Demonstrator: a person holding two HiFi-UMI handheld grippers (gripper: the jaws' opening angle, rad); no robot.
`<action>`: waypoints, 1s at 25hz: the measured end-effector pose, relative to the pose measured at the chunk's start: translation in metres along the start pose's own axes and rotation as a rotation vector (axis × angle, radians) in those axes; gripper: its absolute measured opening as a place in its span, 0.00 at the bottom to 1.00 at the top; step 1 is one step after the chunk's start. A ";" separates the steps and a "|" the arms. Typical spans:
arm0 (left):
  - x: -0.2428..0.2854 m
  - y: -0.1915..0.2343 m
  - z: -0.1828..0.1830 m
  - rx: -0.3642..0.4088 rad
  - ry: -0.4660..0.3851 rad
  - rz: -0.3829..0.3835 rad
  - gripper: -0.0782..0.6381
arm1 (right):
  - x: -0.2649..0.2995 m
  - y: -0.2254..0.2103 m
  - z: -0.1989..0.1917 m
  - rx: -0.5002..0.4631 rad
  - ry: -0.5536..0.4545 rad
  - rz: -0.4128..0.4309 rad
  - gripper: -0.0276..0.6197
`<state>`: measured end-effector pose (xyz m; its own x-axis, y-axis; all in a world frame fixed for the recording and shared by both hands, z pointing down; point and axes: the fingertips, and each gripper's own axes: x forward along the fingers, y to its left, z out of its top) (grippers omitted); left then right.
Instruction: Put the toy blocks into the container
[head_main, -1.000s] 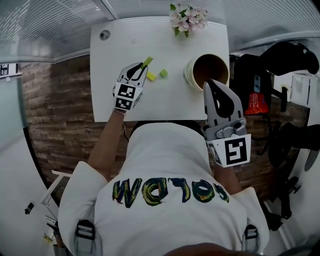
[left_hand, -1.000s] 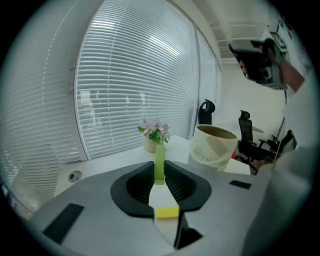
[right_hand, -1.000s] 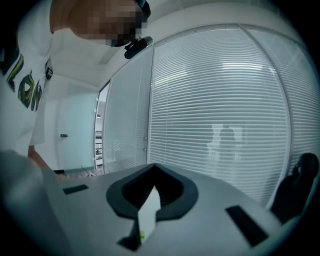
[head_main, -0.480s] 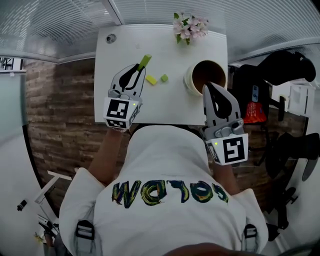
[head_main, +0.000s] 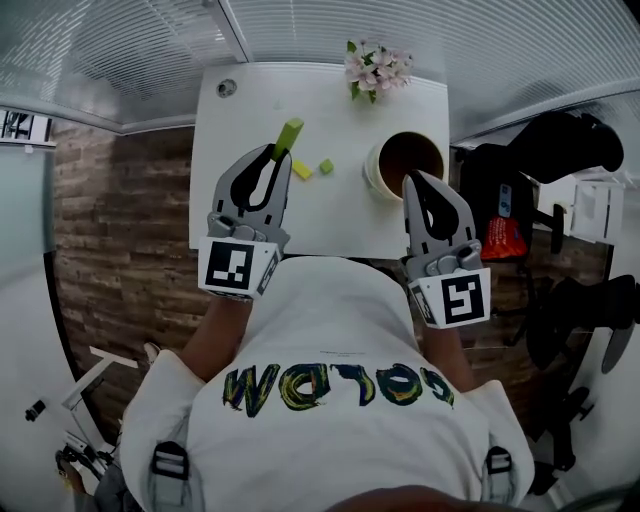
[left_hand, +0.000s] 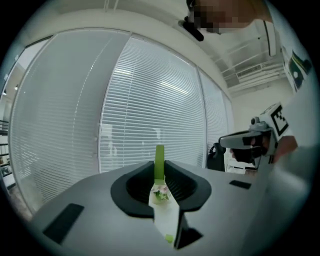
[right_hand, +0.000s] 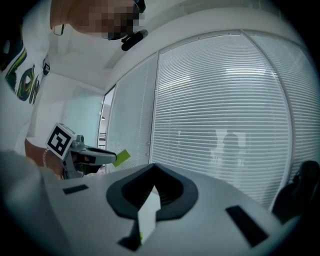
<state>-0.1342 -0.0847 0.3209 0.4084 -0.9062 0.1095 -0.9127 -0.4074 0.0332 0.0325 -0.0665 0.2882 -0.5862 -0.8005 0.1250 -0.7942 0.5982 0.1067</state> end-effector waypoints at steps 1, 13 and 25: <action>-0.003 -0.002 0.005 -0.002 -0.009 0.002 0.22 | -0.002 0.000 0.001 -0.001 -0.002 0.000 0.05; 0.000 -0.024 0.015 -0.009 -0.017 -0.039 0.22 | -0.012 -0.011 0.001 -0.001 0.007 -0.028 0.05; 0.038 -0.098 0.019 -0.017 -0.013 -0.237 0.22 | -0.051 -0.053 -0.009 0.013 0.041 -0.169 0.05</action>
<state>-0.0295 -0.0812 0.3028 0.6114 -0.7868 0.0841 -0.7913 -0.6070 0.0734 0.1064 -0.0568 0.2852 -0.4377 -0.8871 0.1466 -0.8829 0.4549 0.1166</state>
